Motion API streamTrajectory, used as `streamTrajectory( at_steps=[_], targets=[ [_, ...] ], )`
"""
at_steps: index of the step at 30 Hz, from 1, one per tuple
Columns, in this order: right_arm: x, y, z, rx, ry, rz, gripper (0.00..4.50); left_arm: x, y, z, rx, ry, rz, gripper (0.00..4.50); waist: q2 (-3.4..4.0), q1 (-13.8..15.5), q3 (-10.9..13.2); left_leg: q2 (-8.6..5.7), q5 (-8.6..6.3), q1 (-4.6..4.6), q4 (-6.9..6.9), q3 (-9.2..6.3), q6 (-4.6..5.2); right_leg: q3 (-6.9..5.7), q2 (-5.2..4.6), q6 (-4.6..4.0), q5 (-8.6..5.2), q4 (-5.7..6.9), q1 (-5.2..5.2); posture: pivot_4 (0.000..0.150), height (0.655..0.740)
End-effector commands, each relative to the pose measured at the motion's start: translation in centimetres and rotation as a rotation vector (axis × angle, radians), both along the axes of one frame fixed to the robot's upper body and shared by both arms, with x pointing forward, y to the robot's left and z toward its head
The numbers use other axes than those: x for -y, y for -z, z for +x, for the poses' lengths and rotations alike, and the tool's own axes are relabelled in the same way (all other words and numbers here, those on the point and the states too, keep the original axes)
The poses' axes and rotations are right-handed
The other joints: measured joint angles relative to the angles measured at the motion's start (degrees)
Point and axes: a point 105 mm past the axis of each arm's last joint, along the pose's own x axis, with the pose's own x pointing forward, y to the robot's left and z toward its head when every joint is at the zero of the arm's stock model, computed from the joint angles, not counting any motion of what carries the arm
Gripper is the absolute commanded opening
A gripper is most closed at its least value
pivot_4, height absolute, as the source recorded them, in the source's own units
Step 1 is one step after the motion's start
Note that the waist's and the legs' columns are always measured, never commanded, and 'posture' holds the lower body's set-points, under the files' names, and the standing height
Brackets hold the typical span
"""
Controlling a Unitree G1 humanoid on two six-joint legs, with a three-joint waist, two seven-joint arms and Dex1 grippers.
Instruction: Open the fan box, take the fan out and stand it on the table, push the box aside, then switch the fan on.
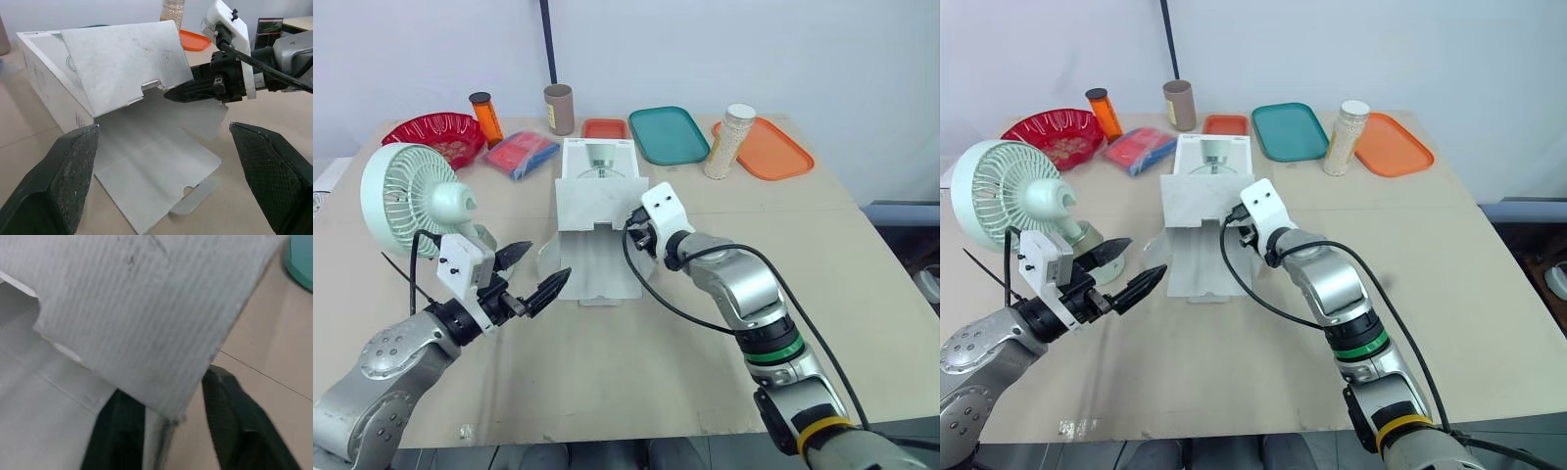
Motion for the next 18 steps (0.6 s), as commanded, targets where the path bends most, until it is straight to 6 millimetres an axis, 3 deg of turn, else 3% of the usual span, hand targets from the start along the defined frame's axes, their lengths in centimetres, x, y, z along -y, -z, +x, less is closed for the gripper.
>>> streamTrajectory(
  at_steps=[1,2,14,18],
  targets=[
    [0.4,-1.7,0.2,0.054,0.033,0.03,0.36,0.9,-1.3,-0.4,0.059,0.027,-0.005,4.5,0.0,0.0,0.0,0.0,0.0,0.0,0.0,0.0,0.0,0.0,0.0,0.0,0.0,0.0,0.0,0.15,0.74],
    [0.5,-1.7,0.2,0.053,0.039,0.029,0.1,1.0,-1.3,-0.4,0.06,0.029,-0.009,4.5,0.0,0.0,0.0,0.0,0.0,0.0,0.0,0.0,0.0,0.0,0.0,0.0,0.0,0.0,0.0,0.15,0.74],
    [2.6,-2.1,-0.1,0.058,0.115,0.025,0.1,2.0,-1.5,-0.1,0.065,0.035,-0.041,4.5,0.0,0.0,0.0,-0.01,0.0,0.0,0.04,0.0,0.0,0.0,0.0,0.0,0.0,0.04,0.0,0.15,0.74],
    [4.1,-2.7,-1.7,0.076,0.093,0.013,0.1,2.4,-1.6,0.0,0.069,0.043,-0.054,4.5,0.0,0.2,0.0,-0.03,0.0,-0.03,0.04,-0.01,0.0,-0.01,-0.03,0.0,0.0,0.04,0.0,0.15,0.74]
  ],
)
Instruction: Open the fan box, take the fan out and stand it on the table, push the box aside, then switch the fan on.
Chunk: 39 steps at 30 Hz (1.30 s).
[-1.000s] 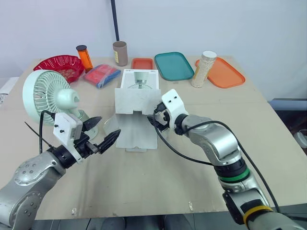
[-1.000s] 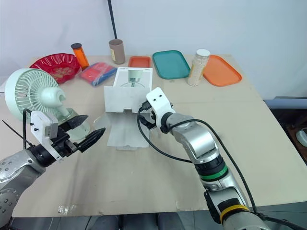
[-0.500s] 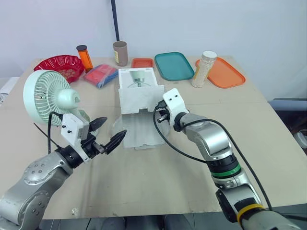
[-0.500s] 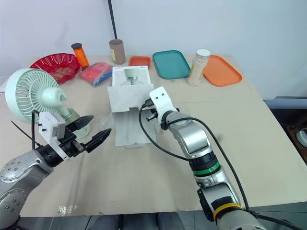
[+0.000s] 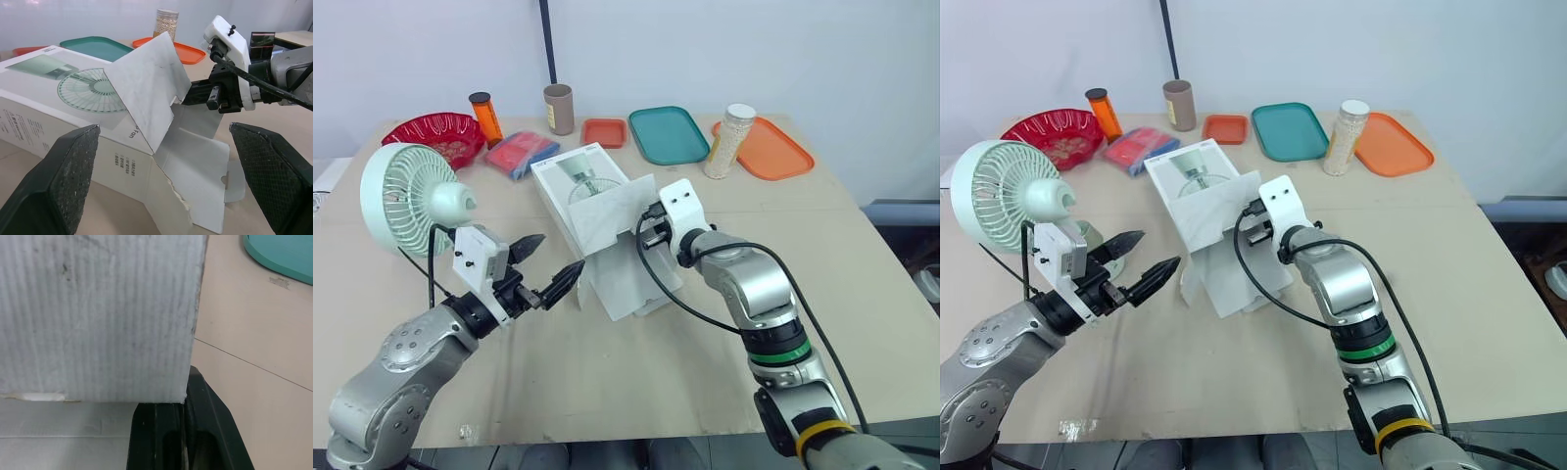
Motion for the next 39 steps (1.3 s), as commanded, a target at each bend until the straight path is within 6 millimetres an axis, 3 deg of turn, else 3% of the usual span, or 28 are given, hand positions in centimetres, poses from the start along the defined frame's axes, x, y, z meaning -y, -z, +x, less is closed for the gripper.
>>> streamTrajectory(
  at_steps=[1,8,16,20,24,27,33,34,35,38,39],
  targets=[
    [1.3,-2.4,-1.4,0.081,-0.014,0.019,0.1,0.6,-1.1,-0.4,0.052,0.016,-0.014,4.5,0.0,0.1,0.0,-0.03,0.0,-0.02,0.01,-0.01,0.0,-0.02,-0.04,0.01,-0.01,0.0,0.0,0.15,0.74],
    [5.4,-2.6,-5.7,0.031,0.024,0.072,0.1,2.0,-1.6,0.6,0.08,0.073,-0.036,4.5,0.01,0.1,0.0,-0.05,0.0,-0.02,0.08,-0.06,0.01,-0.05,-0.02,0.02,0.0,0.0,0.06,0.15,0.74],
    [10.2,-1.9,-8.4,-0.029,0.163,0.084,0.1,3.6,-1.1,0.7,0.079,0.216,-0.009,4.5,0.04,0.1,0.0,-0.06,-0.02,0.02,0.08,-0.04,0.05,-0.02,0.0,0.03,-0.01,0.0,0.09,0.15,0.74],
    [11.7,-1.9,-9.2,-0.024,0.205,0.098,0.1,3.9,-1.1,1.0,0.088,0.278,0.019,4.5,0.06,0.1,0.0,-0.09,0.0,0.03,0.11,-0.05,0.08,-0.03,-0.01,0.05,-0.02,0.0,0.13,0.15,0.74],
    [11.0,-2.3,-9.1,0.007,0.189,0.131,0.1,3.7,-1.4,1.9,0.093,0.272,0.014,4.5,0.1,0.0,-0.1,-0.08,0.0,0.13,0.1,-0.04,0.08,-0.01,0.02,0.05,-0.01,0.0,0.19,0.15,0.74],
    [8.7,-2.8,-8.8,0.024,0.082,0.144,0.1,3.8,-1.4,1.6,0.094,0.282,0.022,4.5,0.11,-0.1,-0.1,-0.08,-0.01,0.14,0.09,-0.03,0.1,0.02,0.02,0.06,-0.02,0.0,0.19,0.15,0.74],
    [5.9,-2.3,-7.9,0.014,-0.072,0.083,0.1,3.5,-1.3,1.2,0.09,0.249,0.024,4.5,0.1,0.0,-0.1,-0.1,-0.01,0.12,0.11,-0.05,0.1,-0.01,-0.03,0.09,-0.04,-0.01,0.22,0.15,0.74],
    [5.8,-2.2,-7.5,0.015,-0.08,0.074,0.65,3.3,-1.3,1.2,0.092,0.239,0.026,4.5,0.1,0.0,-0.1,-0.1,-0.01,0.12,0.13,-0.05,0.1,-0.01,-0.03,0.09,-0.04,-0.01,0.23,0.15,0.74],
    [5.9,-2.1,-7.2,0.013,-0.08,0.073,0.9,3.1,-1.3,1.1,0.09,0.223,0.023,4.5,0.1,0.0,-0.1,-0.1,-0.01,0.12,0.14,-0.05,0.1,-0.01,-0.03,0.09,-0.04,-0.01,0.24,0.15,0.74],
    [6.2,-2.1,-6.8,0.019,-0.102,0.033,2.52,2.7,-1.2,0.8,0.085,0.198,0.023,4.5,0.1,0.0,-0.1,-0.09,-0.01,0.12,0.14,-0.06,0.1,-0.02,-0.02,0.09,-0.04,-0.01,0.24,0.15,0.74],
    [6.5,-2.0,-6.7,0.019,-0.097,0.017,2.52,2.7,-1.1,0.7,0.083,0.193,0.024,4.5,0.1,0.1,-0.1,-0.09,-0.01,0.12,0.14,-0.06,0.11,-0.02,-0.02,0.1,-0.04,-0.01,0.24,0.15,0.74]
  ],
)
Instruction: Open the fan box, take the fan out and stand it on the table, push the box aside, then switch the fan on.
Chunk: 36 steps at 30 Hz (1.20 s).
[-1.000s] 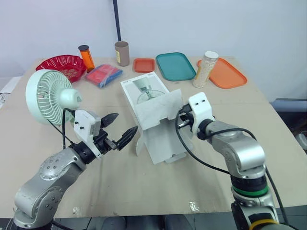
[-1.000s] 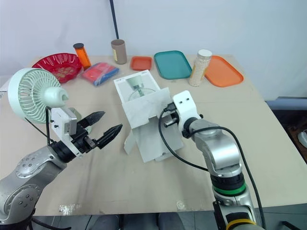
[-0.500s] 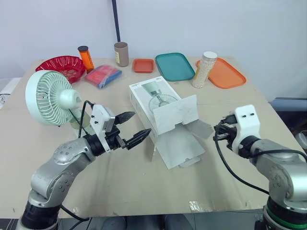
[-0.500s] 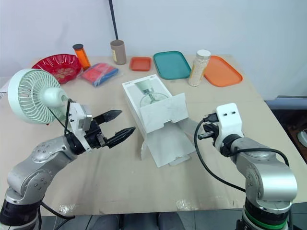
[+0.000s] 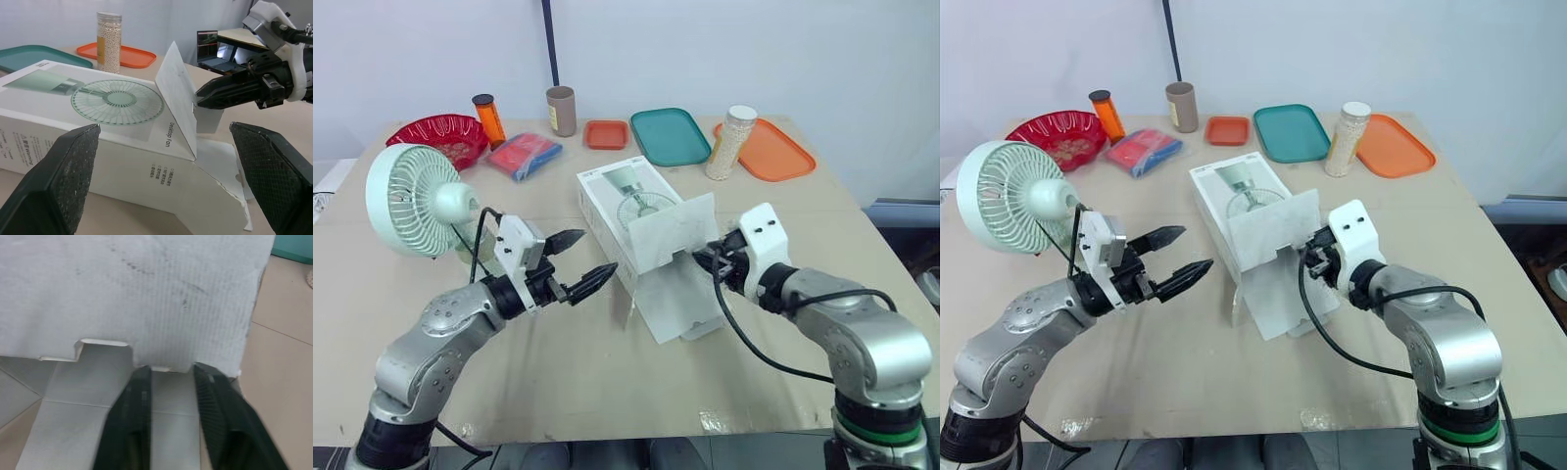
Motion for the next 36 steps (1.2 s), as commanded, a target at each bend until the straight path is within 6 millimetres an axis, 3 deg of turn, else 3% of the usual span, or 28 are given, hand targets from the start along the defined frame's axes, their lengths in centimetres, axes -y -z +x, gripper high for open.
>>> streamTrajectory(
  at_steps=[1,4,5,11,18,22,25,28,33,36],
  targets=[
    [0.4,-1.1,0.3,0.06,-0.027,-0.049,3.1,-0.3,-1.1,-0.9,0.057,-0.024,0.003,4.5,0.0,0.0,0.0,0.0,0.0,0.0,0.0,0.01,0.0,0.01,0.0,0.0,0.0,0.0,0.0,0.15,0.74],
    [1.2,-1.3,0.4,0.065,-0.017,-0.067,4.39,-0.5,-1.0,-1.1,0.053,-0.047,-0.001,4.5,0.0,0.1,0.0,0.0,-0.01,0.0,0.0,0.01,0.01,0.01,-0.01,0.0,0.0,-0.01,0.0,0.15,0.74],
    [1.5,-1.4,0.4,0.066,-0.009,-0.071,4.46,-0.4,-1.0,-1.2,0.053,-0.049,-0.003,4.5,0.0,0.1,0.0,0.0,-0.01,0.0,0.01,0.0,0.01,0.0,-0.01,0.0,0.0,-0.01,0.0,0.15,0.74],
    [1.9,-1.4,0.9,0.073,-0.022,-0.1,4.46,-0.1,-0.9,-1.2,0.052,-0.049,-0.009,4.5,0.0,0.1,0.0,0.0,-0.01,0.01,0.06,0.0,0.02,0.0,0.0,0.0,0.0,0.0,0.03,0.15,0.74],
    [0.6,0.4,4.9,0.079,-0.066,-0.117,4.46,0.2,-1.2,-0.8,0.06,-0.052,-0.016,4.5,0.0,-0.1,0.0,0.0,-0.01,0.05,0.09,0.02,0.02,0.02,0.01,0.0,0.01,0.0,0.06,0.15,0.74],
    [0.4,0.9,5.6,0.084,-0.094,-0.137,4.46,0.0,-1.1,-1.1,0.058,-0.061,-0.011,4.5,0.0,0.0,0.0,0.01,-0.03,0.02,0.08,0.01,0.05,0.01,0.0,0.02,0.0,-0.01,0.05,0.15,0.74],
    [1.1,1.2,5.8,0.072,-0.064,-0.126,3.6,-0.1,-0.9,-1.3,0.053,-0.072,-0.012,4.5,0.0,0.1,0.0,-0.01,-0.04,-0.07,0.12,0.01,0.07,0.01,-0.05,0.05,-0.02,-0.05,0.05,0.15,0.74],
    [1.8,1.2,5.8,0.07,-0.03,-0.116,2.12,0.0,-0.9,-1.4,0.05,-0.074,-0.017,4.5,0.0,0.1,0.0,-0.01,-0.04,-0.06,0.2,-0.01,0.07,0.01,-0.04,0.04,-0.01,-0.01,0.06,0.15,0.74],
    [3.0,0.4,5.3,0.089,0.029,-0.1,0.08,0.2,-0.8,-1.3,0.044,-0.064,-0.028,4.5,0.0,0.1,0.0,-0.02,-0.04,-0.03,0.23,-0.01,0.07,0.01,-0.03,0.05,-0.01,0.0,0.1,0.15,0.74],
    [3.6,-0.3,4.2,0.096,0.054,-0.084,0.03,0.4,-0.7,-1.2,0.044,-0.043,-0.029,4.5,0.0,0.1,0.0,-0.01,-0.06,-0.04,0.23,-0.01,0.09,0.01,-0.03,0.06,-0.01,0.0,0.1,0.15,0.74]
  ],
)
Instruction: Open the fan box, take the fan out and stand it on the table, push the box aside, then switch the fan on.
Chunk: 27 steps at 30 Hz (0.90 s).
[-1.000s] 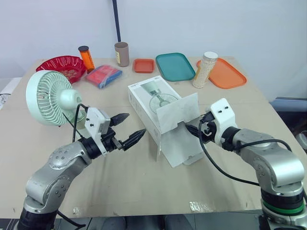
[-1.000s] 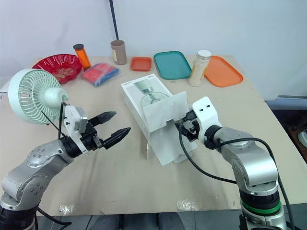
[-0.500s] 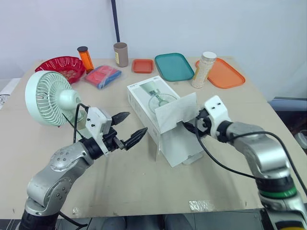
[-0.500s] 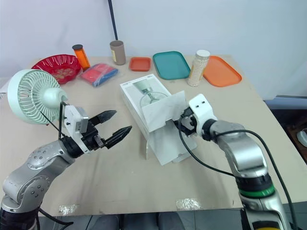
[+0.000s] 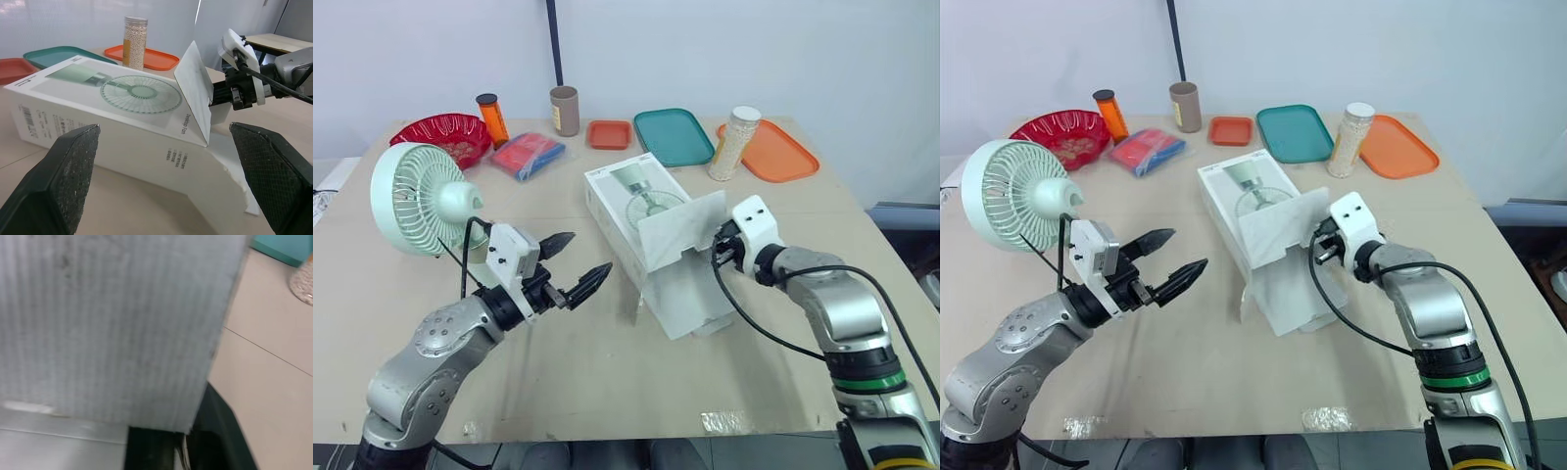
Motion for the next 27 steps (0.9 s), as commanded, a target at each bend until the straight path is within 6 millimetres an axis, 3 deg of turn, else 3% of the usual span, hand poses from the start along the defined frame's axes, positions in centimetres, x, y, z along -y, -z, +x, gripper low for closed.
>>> streamTrajectory(
  at_steps=[1,9,13,17,19,27],
  targets=[
    [0.7,-2.6,-1.5,0.079,0.028,0.023,0.03,0.5,-0.7,-0.3,0.041,0.043,-0.005,4.5,0.0,0.0,0.0,0.01,0.0,0.0,-0.01,0.0,0.0,0.0,0.01,0.0,0.0,0.0,0.0,0.15,0.74],
    [3.2,-3.2,-6.2,0.04,0.136,0.119,0.03,1.3,-0.4,-0.6,0.054,0.138,0.042,4.5,0.01,0.1,0.0,-0.01,0.0,0.0,0.0,-0.01,0.01,0.0,0.01,0.0,0.0,0.0,0.01,0.15,0.74],
    [6.6,-2.6,-8.7,-0.02,0.287,0.165,0.03,2.0,0.3,-0.5,0.071,0.251,0.134,4.5,0.03,0.2,0.0,-0.03,-0.01,-0.01,-0.01,0.0,0.01,0.01,0.0,0.01,0.0,-0.01,0.01,0.15,0.74],
    [7.9,-2.5,-9.6,-0.044,0.348,0.186,0.03,2.1,0.7,-0.1,0.084,0.295,0.188,4.5,0.17,-0.1,-0.1,-0.04,0.0,0.07,0.01,0.02,0.01,0.03,0.02,0.02,0.01,0.0,0.05,0.15,0.74],
    [9.7,-2.4,-10.5,-0.062,0.414,0.202,0.03,2.3,0.2,0.7,0.081,0.321,0.185,4.5,0.25,0.0,-0.1,-0.02,-0.01,0.1,-0.02,0.03,0.02,0.06,0.06,0.02,0.01,0.0,0.05,0.15,0.74],
    [13.8,-1.7,-13.0,-0.125,0.513,0.161,0.03,4.1,0.1,-0.1,0.111,0.517,0.246,4.5,0.34,0.1,-0.2,-0.07,-0.11,0.04,0.01,0.05,0.22,0.07,0.02,0.08,-0.03,-0.08,0.07,0.15,0.74]
  ],
)
